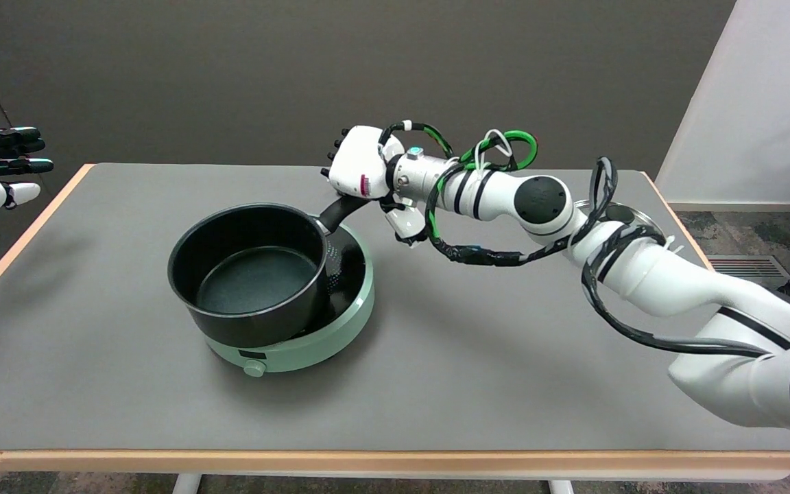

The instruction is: Pick up the pot.

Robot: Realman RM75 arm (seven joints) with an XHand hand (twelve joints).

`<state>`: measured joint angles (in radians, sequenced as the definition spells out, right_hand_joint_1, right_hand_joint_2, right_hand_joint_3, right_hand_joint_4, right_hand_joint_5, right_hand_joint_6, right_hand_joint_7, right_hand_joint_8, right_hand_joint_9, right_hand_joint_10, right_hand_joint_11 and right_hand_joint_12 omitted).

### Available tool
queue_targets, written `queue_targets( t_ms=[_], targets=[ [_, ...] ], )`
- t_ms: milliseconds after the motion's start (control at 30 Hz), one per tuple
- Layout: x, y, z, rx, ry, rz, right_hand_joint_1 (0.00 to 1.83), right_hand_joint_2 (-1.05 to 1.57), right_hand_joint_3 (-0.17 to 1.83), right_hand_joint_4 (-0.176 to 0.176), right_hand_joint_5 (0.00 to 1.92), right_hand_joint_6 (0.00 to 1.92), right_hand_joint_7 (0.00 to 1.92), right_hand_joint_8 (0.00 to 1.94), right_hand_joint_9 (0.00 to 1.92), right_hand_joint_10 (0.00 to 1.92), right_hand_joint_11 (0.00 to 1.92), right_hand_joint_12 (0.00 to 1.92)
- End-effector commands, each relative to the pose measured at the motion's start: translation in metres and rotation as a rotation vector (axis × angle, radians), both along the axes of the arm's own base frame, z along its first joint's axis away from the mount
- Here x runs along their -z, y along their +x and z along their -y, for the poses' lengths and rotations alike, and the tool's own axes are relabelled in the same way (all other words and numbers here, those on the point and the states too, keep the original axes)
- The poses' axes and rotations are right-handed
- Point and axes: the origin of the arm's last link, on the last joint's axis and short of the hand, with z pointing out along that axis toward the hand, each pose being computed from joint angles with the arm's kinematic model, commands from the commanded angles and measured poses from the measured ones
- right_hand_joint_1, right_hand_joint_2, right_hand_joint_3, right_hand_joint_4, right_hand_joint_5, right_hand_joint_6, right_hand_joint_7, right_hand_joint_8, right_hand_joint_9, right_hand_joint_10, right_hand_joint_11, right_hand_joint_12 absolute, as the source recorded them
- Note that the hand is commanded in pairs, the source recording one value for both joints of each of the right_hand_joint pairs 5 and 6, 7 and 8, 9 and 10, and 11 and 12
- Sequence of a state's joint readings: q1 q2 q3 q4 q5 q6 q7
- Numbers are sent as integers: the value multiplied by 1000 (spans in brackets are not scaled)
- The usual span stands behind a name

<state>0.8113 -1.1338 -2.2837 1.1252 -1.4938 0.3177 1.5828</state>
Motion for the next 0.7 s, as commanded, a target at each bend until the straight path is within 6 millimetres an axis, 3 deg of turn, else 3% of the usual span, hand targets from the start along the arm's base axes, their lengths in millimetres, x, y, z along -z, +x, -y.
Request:
queue_targets(
  t_ms=[33, 267, 467, 600, 700],
  targets=[
    [3, -7, -12, -4, -4, 20, 1093, -745, 1833, 5, 1091, 1091, 1091, 1091, 1091, 1091, 1091, 1091],
    [7, -9, -12, 1, 0, 27, 1103, -802, 1833, 48, 988, 988, 988, 988, 988, 988, 988, 988],
    [10, -12, -11, 13, -2, 34, 1105, -817, 1833, 51, 980, 980, 980, 980, 980, 980, 980, 980],
    [10, -14, -11, 18, -4, 36, 1093, -754, 1811, 14, 1065, 1065, 1065, 1065, 1065, 1065, 1065, 1065],
    [10, -14, -11, 18, -6, 38, 1095, -668, 1535, -12, 1140, 1140, 1140, 1140, 1140, 1140, 1140, 1140]
  ],
)
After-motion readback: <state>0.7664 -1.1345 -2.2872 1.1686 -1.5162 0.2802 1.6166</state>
